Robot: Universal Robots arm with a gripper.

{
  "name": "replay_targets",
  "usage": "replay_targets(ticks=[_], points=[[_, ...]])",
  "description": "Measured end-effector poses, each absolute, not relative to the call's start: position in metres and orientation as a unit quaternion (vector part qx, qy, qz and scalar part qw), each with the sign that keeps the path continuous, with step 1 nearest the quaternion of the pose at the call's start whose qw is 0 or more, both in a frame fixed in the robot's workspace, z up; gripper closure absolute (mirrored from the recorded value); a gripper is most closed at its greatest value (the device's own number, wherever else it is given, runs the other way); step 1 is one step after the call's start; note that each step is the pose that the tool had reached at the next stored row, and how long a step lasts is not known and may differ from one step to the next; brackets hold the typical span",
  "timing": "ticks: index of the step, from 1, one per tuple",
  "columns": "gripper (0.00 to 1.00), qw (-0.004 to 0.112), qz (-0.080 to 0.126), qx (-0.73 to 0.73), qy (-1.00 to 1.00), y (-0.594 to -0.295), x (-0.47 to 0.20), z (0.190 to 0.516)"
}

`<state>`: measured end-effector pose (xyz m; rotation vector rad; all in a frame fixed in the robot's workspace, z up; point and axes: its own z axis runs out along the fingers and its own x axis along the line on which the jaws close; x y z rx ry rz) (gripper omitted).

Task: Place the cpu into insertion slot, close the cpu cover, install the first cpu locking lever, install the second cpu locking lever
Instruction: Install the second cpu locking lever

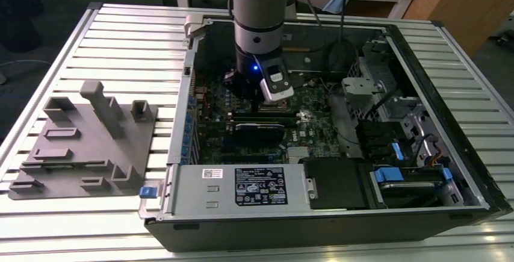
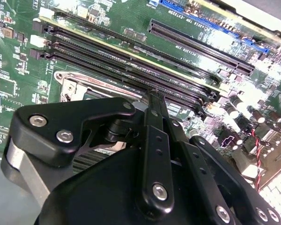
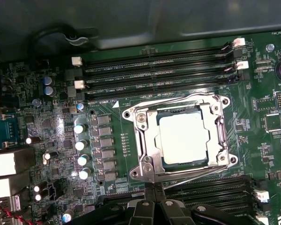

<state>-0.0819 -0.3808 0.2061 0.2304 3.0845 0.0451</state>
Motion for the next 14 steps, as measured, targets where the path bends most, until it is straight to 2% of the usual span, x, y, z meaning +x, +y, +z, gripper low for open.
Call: replay_targets(ticks=[14], points=[[0.89,0.024,0.015,0.075,0.997,-0.3808,-0.0852,0.2001]])
